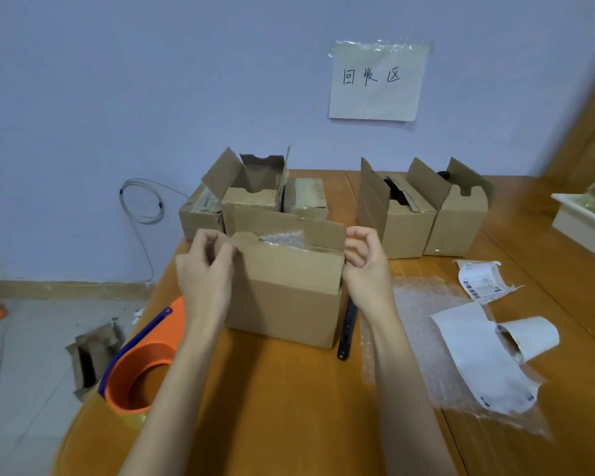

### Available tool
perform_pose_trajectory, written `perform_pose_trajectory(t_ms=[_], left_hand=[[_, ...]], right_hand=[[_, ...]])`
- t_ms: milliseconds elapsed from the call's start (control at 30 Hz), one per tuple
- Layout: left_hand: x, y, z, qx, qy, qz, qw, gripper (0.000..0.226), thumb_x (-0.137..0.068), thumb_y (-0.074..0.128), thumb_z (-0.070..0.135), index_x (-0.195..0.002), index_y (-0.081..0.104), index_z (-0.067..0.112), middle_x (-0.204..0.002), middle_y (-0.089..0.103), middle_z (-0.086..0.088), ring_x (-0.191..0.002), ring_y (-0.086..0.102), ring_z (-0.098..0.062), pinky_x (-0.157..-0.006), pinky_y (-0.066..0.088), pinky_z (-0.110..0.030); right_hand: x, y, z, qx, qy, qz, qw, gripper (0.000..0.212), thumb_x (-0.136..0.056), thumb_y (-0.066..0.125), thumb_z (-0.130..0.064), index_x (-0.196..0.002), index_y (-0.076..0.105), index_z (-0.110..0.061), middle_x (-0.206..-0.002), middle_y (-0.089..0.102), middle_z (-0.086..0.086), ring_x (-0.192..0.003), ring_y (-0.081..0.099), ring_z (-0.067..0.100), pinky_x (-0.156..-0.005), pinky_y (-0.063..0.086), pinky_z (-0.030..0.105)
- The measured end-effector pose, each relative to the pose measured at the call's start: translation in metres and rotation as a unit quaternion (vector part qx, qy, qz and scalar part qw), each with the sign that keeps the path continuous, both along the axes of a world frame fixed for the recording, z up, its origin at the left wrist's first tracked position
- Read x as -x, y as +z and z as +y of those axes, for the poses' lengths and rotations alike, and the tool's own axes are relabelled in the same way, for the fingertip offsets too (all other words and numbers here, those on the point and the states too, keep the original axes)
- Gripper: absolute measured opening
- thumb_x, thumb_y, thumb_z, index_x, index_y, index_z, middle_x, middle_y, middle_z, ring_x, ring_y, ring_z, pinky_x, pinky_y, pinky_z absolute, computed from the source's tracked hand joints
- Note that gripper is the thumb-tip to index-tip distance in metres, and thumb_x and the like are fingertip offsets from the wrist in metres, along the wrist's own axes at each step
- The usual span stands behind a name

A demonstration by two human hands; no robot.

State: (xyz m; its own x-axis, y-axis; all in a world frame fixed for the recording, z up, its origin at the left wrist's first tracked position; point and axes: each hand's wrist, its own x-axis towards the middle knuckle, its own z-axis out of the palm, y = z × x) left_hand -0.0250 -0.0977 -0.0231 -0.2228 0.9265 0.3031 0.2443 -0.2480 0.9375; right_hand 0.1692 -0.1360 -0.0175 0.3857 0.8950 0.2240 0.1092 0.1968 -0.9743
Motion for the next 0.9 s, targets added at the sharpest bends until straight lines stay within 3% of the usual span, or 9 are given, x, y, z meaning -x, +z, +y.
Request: perform_pose_trajectory(t_ms=[100,200,267,333,433,533,667,800,900], left_hand=[[-0.001,-0.002,-0.010,-0.007,0.007,0.032,0.999,0.021,-0.079,0.049,0.037,-0.096,0.060,0.032,-0.106,0.053,0.008,-0.110,0.048,-0.024,-0.089,0.044,-0.042],[0.000,-0.001,-0.013,0.004,0.001,0.037,0.999,0.037,-0.076,0.051,0.036,-0.113,0.056,0.041,-0.117,0.049,0.012,-0.113,0.047,-0.020,-0.095,0.043,-0.040],[0.003,0.000,-0.009,0.024,-0.005,0.041,0.999,0.049,-0.081,0.056,0.034,-0.127,0.048,0.047,-0.124,0.048,0.015,-0.113,0.047,-0.019,-0.095,0.044,-0.042],[0.005,0.002,-0.005,0.045,-0.017,0.035,0.998,0.061,-0.088,0.061,0.023,-0.139,0.038,0.046,-0.130,0.047,0.016,-0.113,0.048,-0.017,-0.095,0.045,-0.040],[0.004,0.005,-0.001,0.062,-0.061,0.001,0.996,0.070,-0.090,0.059,0.009,-0.146,0.032,0.043,-0.133,0.047,0.017,-0.102,0.050,-0.002,-0.081,0.043,-0.022],[0.005,0.008,-0.001,0.070,-0.090,-0.029,0.993,0.071,-0.089,0.055,0.000,-0.143,0.038,0.043,-0.130,0.047,0.015,-0.098,0.049,0.003,-0.071,0.035,-0.014],[0.002,0.006,0.001,0.043,-0.089,-0.016,0.995,0.048,-0.085,0.052,-0.001,-0.114,0.062,0.035,-0.121,0.051,0.013,-0.112,0.047,-0.012,-0.079,0.037,-0.021],[-0.004,-0.001,0.000,0.003,-0.020,0.077,0.997,0.023,-0.088,0.051,0.009,-0.091,0.066,0.026,-0.113,0.051,0.015,-0.111,0.037,-0.010,-0.082,0.030,-0.019],[-0.004,-0.001,-0.001,-0.019,0.019,0.192,0.981,0.019,-0.090,0.049,0.014,-0.092,0.065,0.024,-0.118,0.049,0.014,-0.107,0.032,-0.009,-0.073,0.028,-0.018]], right_hand=[[-0.002,0.000,0.004,0.001,0.013,0.081,0.997,0.034,-0.084,0.065,0.007,-0.101,0.046,-0.015,-0.108,0.064,-0.003,-0.097,0.065,0.009,-0.073,0.056,0.023],[-0.001,-0.004,0.004,0.024,0.002,0.063,0.998,0.010,-0.088,0.065,-0.008,-0.085,0.056,-0.009,-0.107,0.062,-0.009,-0.093,0.060,-0.009,-0.070,0.049,0.009],[0.000,-0.006,0.001,0.038,-0.005,0.048,0.998,0.028,-0.095,0.056,-0.033,-0.083,0.065,-0.010,-0.107,0.065,-0.010,-0.106,0.059,-0.003,-0.091,0.046,0.017],[-0.001,-0.007,0.000,0.020,0.014,0.125,0.992,0.047,-0.095,0.041,-0.052,-0.096,0.063,-0.010,-0.115,0.066,-0.003,-0.116,0.059,0.011,-0.108,0.041,0.036],[-0.007,-0.008,0.000,-0.005,0.070,0.133,0.989,0.061,-0.081,0.058,-0.063,-0.131,0.047,-0.030,-0.125,0.061,-0.002,-0.121,0.057,0.015,-0.109,0.038,0.039],[-0.003,-0.008,0.001,0.015,0.091,0.042,0.995,0.053,-0.073,0.064,-0.065,-0.122,0.056,-0.047,-0.129,0.056,-0.007,-0.126,0.050,0.014,-0.110,0.036,0.042],[-0.006,-0.011,0.001,0.006,0.075,0.086,0.993,0.030,-0.083,0.067,-0.046,-0.086,0.062,-0.016,-0.110,0.067,-0.007,-0.108,0.060,0.008,-0.104,0.043,0.038],[-0.005,-0.011,0.003,0.034,0.049,0.032,0.998,0.018,-0.081,0.072,-0.009,-0.076,0.055,-0.012,-0.120,0.061,-0.006,-0.111,0.059,0.011,-0.089,0.045,0.025],[0.000,0.003,0.003,0.059,0.015,-0.091,0.994,0.018,-0.082,0.068,-0.006,-0.081,0.056,-0.020,-0.115,0.059,-0.010,-0.116,0.050,0.010,-0.089,0.037,0.027]])
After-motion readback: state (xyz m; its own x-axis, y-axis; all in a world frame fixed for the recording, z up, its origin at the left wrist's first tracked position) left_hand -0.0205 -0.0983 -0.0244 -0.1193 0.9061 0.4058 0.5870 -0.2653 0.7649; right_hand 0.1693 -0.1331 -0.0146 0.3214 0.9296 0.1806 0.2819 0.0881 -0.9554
